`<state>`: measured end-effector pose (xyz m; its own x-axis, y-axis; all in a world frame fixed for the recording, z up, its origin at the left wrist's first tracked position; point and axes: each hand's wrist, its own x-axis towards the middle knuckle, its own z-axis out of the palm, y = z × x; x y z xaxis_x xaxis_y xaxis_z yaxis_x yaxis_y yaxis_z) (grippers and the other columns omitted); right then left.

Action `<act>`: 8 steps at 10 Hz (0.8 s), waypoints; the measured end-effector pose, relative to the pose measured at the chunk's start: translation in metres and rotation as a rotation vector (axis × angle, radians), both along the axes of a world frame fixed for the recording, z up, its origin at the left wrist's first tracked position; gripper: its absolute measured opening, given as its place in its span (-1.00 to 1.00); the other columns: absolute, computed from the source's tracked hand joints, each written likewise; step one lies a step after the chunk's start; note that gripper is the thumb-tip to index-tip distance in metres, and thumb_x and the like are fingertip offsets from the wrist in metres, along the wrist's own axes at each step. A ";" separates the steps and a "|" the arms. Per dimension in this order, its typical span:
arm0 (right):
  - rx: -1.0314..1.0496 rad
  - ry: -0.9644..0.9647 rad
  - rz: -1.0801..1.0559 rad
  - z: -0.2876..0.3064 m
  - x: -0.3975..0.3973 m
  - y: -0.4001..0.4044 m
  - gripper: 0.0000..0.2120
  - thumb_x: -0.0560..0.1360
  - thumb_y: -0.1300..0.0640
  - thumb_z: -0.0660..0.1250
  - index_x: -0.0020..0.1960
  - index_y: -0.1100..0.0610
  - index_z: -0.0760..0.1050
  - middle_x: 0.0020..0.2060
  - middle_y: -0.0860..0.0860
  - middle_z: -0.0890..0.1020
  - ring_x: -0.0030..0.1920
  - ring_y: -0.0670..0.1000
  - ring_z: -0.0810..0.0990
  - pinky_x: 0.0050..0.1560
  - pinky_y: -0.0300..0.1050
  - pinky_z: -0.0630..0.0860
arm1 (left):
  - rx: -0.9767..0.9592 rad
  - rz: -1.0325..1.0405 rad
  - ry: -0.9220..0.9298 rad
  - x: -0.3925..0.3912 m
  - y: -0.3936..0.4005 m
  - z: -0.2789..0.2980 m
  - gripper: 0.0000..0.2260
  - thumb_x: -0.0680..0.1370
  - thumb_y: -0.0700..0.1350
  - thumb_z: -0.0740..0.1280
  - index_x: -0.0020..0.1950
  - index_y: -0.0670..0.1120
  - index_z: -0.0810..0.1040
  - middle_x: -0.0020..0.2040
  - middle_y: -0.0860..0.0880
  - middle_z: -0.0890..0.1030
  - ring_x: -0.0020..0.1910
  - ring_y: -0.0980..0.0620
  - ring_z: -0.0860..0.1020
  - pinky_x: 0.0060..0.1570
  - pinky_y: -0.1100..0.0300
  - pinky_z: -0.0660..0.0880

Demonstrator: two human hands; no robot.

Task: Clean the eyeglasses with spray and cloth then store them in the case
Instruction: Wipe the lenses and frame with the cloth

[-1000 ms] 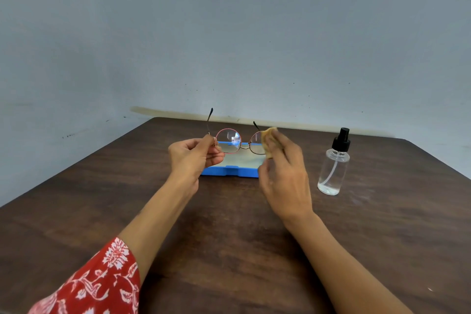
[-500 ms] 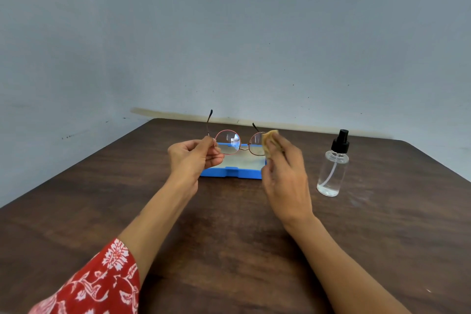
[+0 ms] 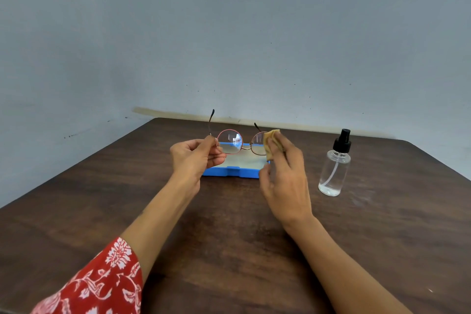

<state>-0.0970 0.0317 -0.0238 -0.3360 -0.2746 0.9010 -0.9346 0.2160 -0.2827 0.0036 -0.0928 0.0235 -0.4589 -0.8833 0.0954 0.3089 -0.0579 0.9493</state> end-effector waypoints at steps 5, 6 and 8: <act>-0.029 -0.037 -0.012 -0.003 -0.001 0.002 -0.47 0.38 0.44 0.32 0.35 0.31 0.40 0.30 0.17 0.43 0.30 0.05 0.37 0.31 -0.54 0.12 | 0.008 -0.004 0.002 0.000 0.001 0.000 -0.90 0.46 -0.31 0.36 -0.26 -0.27 0.59 -0.51 -0.06 0.58 -0.50 0.05 0.59 -0.42 0.29 0.57; 0.026 0.027 0.007 -0.002 0.005 -0.001 -0.50 0.40 0.39 0.27 0.34 0.29 0.43 0.29 0.16 0.46 0.31 0.04 0.38 0.31 -0.51 0.16 | 0.009 -0.002 0.006 -0.001 0.002 -0.001 -0.89 0.46 -0.31 0.35 -0.27 -0.27 0.59 -0.52 -0.06 0.58 -0.51 0.05 0.58 -0.43 0.30 0.56; 0.056 0.069 0.055 -0.002 0.009 -0.005 -0.55 0.42 0.33 0.23 0.31 0.28 0.45 0.27 0.16 0.47 0.28 0.04 0.39 0.29 -0.42 0.27 | 0.004 0.007 0.005 0.001 -0.001 0.000 -0.90 0.45 -0.29 0.36 -0.27 -0.26 0.59 -0.48 -0.10 0.59 -0.49 0.04 0.59 -0.43 0.30 0.55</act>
